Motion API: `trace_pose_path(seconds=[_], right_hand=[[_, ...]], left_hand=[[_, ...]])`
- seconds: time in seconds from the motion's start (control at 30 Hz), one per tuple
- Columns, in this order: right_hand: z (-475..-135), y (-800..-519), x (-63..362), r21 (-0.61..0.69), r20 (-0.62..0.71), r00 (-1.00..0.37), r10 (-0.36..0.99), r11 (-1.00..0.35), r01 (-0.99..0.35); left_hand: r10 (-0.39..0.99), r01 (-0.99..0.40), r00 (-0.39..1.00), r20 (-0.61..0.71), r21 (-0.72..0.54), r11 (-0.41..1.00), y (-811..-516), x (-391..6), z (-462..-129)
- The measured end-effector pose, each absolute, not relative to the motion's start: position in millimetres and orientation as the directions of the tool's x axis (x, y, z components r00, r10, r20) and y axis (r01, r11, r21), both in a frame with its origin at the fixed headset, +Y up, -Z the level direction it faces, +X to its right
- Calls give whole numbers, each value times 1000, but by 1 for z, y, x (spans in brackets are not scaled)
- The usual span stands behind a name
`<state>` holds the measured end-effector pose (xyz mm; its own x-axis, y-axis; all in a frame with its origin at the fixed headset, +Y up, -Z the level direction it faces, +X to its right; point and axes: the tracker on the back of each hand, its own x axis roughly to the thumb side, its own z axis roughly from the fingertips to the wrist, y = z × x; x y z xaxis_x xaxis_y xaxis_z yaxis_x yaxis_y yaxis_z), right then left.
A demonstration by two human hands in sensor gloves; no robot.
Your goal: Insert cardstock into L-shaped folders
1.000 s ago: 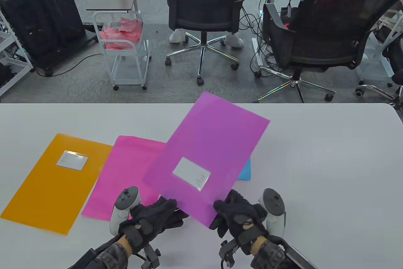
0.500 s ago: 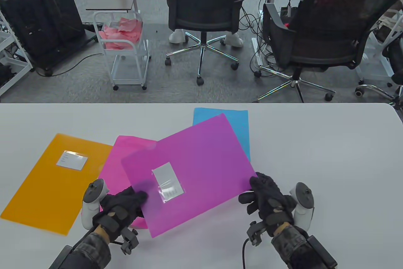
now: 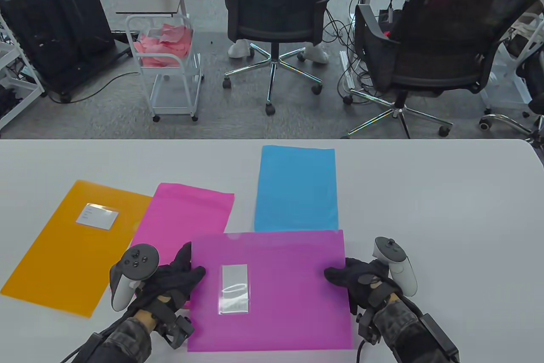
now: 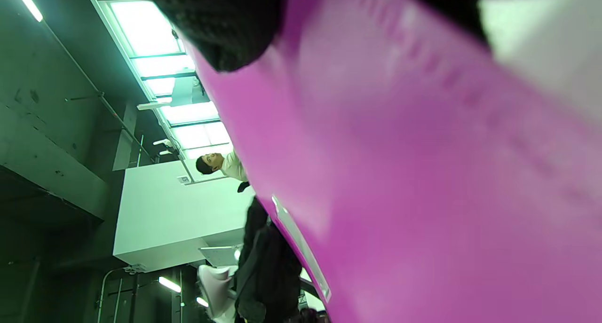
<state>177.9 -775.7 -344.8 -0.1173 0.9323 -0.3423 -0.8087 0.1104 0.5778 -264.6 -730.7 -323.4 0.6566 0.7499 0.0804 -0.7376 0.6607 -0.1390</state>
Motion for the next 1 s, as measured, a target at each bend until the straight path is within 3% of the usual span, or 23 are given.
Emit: trace_pose_path(seconds=[0.13, 0.23, 0.37, 0.57, 0.67, 0.73, 0.83, 0.9, 1.0], right_hand=[[-344, -778, 172, 629, -329, -165, 930, 86, -773], [-343, -779, 169, 643, -324, -178, 929, 78, -762], [-344, -779, 170, 619, -334, -153, 930, 94, -780], [-341, -785, 181, 533, -441, -157, 884, 117, -838], [-340, -785, 182, 527, -460, -174, 870, 110, -843], [-339, -781, 182, 556, -449, -277, 850, 23, -831], [-338, -770, 182, 543, -401, -513, 758, -254, -800], [-334, -758, 181, 496, -394, -727, 562, -536, -683], [-332, -744, 173, 483, -337, -893, 299, -759, -436]], left_hand=[[512, -514, 836, 199, -45, 856, -719, -255, -323], [383, -356, 885, 265, -145, 923, -718, -249, -321], [288, -251, 894, 342, -149, 956, -719, -239, -316], [34, -84, 873, 487, 82, 993, -713, -220, -302], [3, -105, 874, 486, 184, 977, -712, -214, -296], [24, -195, 858, 513, 281, 940, -707, -211, -293], [245, -362, 855, 457, 187, 913, -706, -214, -295], [338, -427, 843, 419, 138, 894, -708, -219, -299], [333, -414, 853, 402, 130, 901, -709, -220, -302]])
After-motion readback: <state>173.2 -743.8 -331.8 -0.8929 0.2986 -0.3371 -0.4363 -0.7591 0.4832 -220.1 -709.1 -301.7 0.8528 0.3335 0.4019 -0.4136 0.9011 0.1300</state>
